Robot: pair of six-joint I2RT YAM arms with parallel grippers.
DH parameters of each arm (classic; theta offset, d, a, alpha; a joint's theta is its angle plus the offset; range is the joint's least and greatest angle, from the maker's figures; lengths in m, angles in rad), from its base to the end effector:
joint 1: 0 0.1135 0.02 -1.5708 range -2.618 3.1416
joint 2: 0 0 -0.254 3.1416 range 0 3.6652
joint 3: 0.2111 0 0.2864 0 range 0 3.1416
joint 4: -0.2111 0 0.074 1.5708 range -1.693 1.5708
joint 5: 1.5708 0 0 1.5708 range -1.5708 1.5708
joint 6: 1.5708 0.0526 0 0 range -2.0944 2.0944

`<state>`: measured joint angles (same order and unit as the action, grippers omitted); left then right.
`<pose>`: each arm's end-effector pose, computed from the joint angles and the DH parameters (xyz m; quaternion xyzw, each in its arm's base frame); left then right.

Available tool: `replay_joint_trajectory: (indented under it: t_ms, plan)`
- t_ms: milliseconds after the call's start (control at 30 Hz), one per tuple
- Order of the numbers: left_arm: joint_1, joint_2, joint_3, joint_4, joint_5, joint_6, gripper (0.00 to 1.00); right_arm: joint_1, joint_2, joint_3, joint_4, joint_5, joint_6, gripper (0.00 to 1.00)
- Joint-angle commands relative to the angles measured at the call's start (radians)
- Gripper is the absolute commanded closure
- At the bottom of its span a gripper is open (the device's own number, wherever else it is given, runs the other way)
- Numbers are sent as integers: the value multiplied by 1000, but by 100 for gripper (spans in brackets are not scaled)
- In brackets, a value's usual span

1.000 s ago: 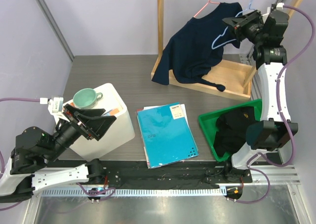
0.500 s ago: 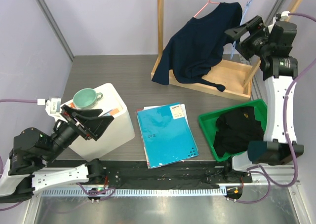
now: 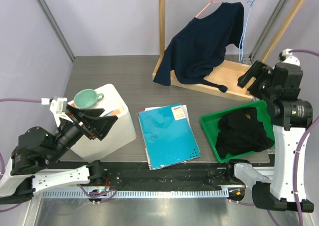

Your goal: Remove the t-shirt from the hanger

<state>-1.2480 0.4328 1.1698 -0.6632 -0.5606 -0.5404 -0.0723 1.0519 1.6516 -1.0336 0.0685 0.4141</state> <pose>0.0502 -0.0620 0.4614 0.0364 0.6837 -0.4311 0.5877 0.2053 -0.0185 0.4885 0.2207 0.8130 0.0631 0.5351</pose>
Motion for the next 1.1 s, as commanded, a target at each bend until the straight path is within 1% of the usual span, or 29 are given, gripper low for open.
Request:
replay_joint_trajectory:
  t_ms: [0,33,67,100,167,200,233,267,333,400,433,467,500,533,567,600,633,667,700,733,767,833,867,933,967,1000,1033,1067]
  plan:
    - [1,63,4,31,10,30,10,58,-93,-184,-60,10,-6,13]
    - [1,69,-4,48,13,28,10,72,-111,-223,-54,10,3,14]
    - [1,76,-7,56,16,31,11,119,-134,-260,-45,20,29,13]
    - [1,95,-9,66,24,33,10,193,-136,-320,-39,43,43,13]
    - [1,113,-12,85,34,34,10,293,-130,-357,-37,120,78,13]
    - [1,130,-9,86,39,36,11,396,-110,-374,-25,141,122,13]
    - [1,139,-7,88,39,37,10,443,-98,-374,-16,160,141,13]
    - [1,142,-6,93,39,37,11,483,-84,-365,-7,221,159,13]
    - [1,153,-7,96,41,30,10,587,-37,-317,24,272,196,13]
    - [1,152,-18,108,44,22,11,632,12,-259,67,287,203,13]
    - [1,152,-22,112,44,16,10,681,90,-233,76,297,203,13]
    - [1,152,-24,111,44,13,10,706,129,-199,82,313,201,13]
    - [1,153,-27,111,45,10,10,727,176,-114,86,377,200,13]
    - [1,156,-27,111,44,4,10,742,251,-64,92,399,192,13]
    - [1,155,-28,109,42,-3,11,746,291,-18,104,416,187,13]
    - [1,156,-32,109,41,-6,11,746,324,75,136,459,174,16]
    - [1,155,-39,111,42,-10,10,746,356,127,150,485,158,18]
    - [1,155,-44,109,36,-12,10,743,443,186,158,508,119,19]
    - [1,156,-47,108,36,-16,10,732,489,333,150,523,101,20]
    - [1,158,-47,94,34,-20,10,721,549,418,135,536,86,21]
    - [1,167,-45,88,31,-24,10,691,651,598,97,536,63,21]
    - [1,176,-41,65,33,-30,10,655,761,780,66,544,45,21]
    - [1,185,-39,57,37,-36,10,635,846,923,49,542,40,22]
    - [1,198,-35,48,42,-38,10,566,888,1000,55,525,51,23]
    - [1,204,-29,39,47,-38,10,545,898,1001,88,519,58,23]
    - [1,214,-24,36,48,-36,10,498,887,976,119,508,83,24]
    - [1,221,-22,33,50,-33,10,479,870,943,156,493,89,25]
    - [1,224,-16,30,50,-32,10,464,853,856,252,464,89,25]
